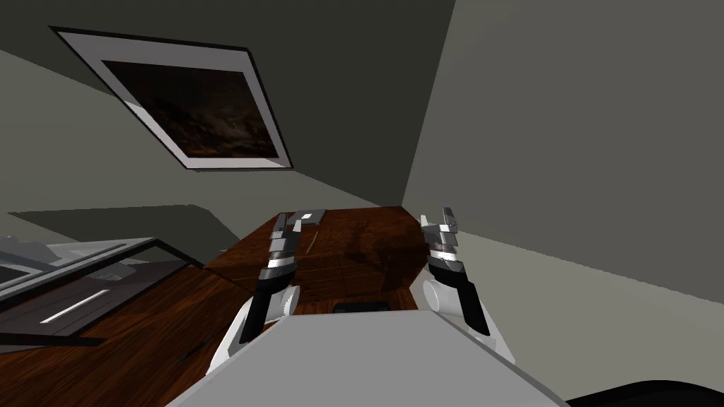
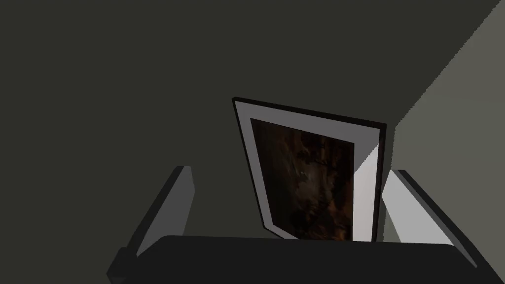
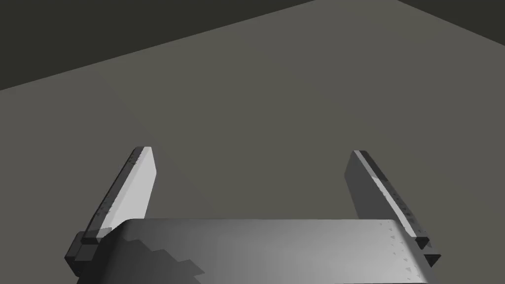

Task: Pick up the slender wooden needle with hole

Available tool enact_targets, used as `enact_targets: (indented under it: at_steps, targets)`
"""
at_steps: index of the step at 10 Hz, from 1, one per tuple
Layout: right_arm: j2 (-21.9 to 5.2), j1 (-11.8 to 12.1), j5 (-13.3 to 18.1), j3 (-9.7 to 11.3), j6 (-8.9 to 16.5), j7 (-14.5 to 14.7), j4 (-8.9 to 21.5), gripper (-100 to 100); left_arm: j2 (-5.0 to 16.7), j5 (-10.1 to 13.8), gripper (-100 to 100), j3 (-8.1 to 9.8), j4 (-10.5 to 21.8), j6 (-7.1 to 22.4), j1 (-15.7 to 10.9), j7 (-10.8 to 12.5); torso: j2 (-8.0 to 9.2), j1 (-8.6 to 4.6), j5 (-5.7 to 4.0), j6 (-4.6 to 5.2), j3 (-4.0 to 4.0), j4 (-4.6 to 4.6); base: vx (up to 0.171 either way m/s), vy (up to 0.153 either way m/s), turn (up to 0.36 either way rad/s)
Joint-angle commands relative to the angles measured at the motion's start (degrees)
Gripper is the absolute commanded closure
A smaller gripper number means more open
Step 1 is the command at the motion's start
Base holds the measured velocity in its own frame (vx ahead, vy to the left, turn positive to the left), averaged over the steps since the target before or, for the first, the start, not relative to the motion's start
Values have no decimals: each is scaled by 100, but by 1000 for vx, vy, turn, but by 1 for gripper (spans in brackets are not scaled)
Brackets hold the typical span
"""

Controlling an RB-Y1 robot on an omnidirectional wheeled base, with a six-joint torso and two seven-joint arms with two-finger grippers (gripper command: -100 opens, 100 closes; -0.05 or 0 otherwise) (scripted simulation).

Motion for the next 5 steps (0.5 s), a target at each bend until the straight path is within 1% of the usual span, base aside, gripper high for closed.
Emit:
enact_targets:
  at_steps: [1,2,3,4,5]
  targets:
    - [0,0,0,0,0,0,0,0,200,9,-100,-61,-19,15,4,20,0,0,0,0,0,0,-60,0,-34]
    - [0,-1,0,0,0,0,0,0,373,19,-100,-127,-31,25,8,43,17,1,0,1,9,3,-111,17,-53]
    - [0,-1,0,0,0,0,0,0,554,33,-100,-217,-39,35,14,74,36,7,1,1,20,7,-183,1,-68]
    - [0,-2,0,0,0,0,0,0,728,51,-100,-331,-38,42,22,115,61,2,1,2,34,13,-227,-23,-86]
    - [0,-3,0,1,1,0,1,0,813,51,-100,-331,-38,42,22,115,81,-6,-1,1,47,18,-153,-13,-40]
